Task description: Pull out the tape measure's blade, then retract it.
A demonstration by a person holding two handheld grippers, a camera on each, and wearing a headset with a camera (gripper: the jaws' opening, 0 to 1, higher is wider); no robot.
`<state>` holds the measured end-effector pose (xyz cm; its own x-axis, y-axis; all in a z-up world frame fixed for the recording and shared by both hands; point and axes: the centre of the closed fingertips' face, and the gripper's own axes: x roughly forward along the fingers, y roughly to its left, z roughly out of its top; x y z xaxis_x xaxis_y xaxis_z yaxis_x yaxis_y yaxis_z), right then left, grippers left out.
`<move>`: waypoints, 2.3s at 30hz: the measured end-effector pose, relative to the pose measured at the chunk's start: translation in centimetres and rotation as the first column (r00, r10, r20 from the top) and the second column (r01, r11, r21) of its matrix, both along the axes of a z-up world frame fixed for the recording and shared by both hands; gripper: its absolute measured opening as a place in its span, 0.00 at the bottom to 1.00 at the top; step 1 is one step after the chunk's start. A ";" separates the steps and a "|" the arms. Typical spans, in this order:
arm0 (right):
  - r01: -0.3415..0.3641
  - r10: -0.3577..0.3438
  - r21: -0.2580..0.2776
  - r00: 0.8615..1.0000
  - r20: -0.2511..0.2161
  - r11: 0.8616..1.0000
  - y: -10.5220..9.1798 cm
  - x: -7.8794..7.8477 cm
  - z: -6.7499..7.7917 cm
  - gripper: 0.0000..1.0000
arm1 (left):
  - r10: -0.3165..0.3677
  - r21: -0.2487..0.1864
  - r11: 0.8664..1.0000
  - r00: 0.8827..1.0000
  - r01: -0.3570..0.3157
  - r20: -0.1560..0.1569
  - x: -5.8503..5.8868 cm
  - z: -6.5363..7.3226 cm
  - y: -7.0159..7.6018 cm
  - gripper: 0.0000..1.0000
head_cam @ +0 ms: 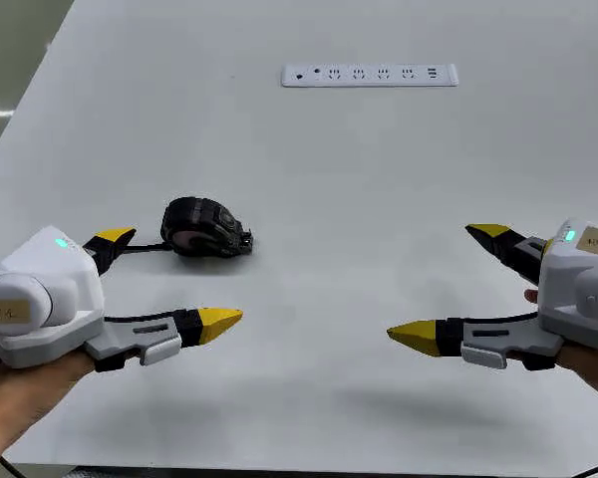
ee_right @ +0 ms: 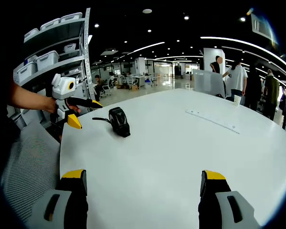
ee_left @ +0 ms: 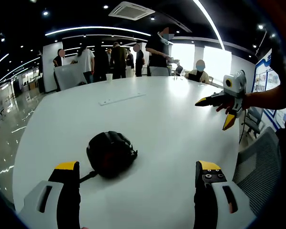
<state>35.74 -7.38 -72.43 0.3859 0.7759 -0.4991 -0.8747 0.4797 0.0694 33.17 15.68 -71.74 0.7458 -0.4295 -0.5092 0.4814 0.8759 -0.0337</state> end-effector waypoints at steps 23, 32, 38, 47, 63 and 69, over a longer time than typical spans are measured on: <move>-0.131 0.130 -0.019 0.991 -0.013 0.991 1.6 1.7 -1.0 0.99 | -0.082 0.044 0.996 0.996 0.083 -0.035 2.3 -0.4 1.5 0.95; -0.194 0.194 -0.027 0.981 -0.006 0.981 2.7 2.3 -1.4 0.95 | -0.138 0.067 0.988 0.989 0.142 -0.057 3.2 -0.6 2.0 0.91; -0.245 0.245 -0.026 0.969 0.012 0.969 3.7 2.8 -1.5 0.91 | -0.181 0.079 0.979 0.980 0.187 -0.077 3.9 -0.8 2.1 0.87; -0.303 0.304 -0.034 0.952 0.025 0.952 4.8 3.8 -1.8 0.85 | -0.236 0.108 0.963 0.965 0.248 -0.110 4.7 -1.3 2.7 0.81; -0.410 0.412 -0.054 0.910 0.044 0.911 7.0 4.8 -2.7 0.71 | -0.328 0.156 0.924 0.934 0.348 -0.140 5.9 -1.6 3.2 0.65; -0.449 0.453 -0.060 0.890 0.056 0.891 8.5 4.9 -2.8 0.66 | -0.365 0.168 0.906 0.918 0.389 -0.157 6.1 -1.8 3.2 0.59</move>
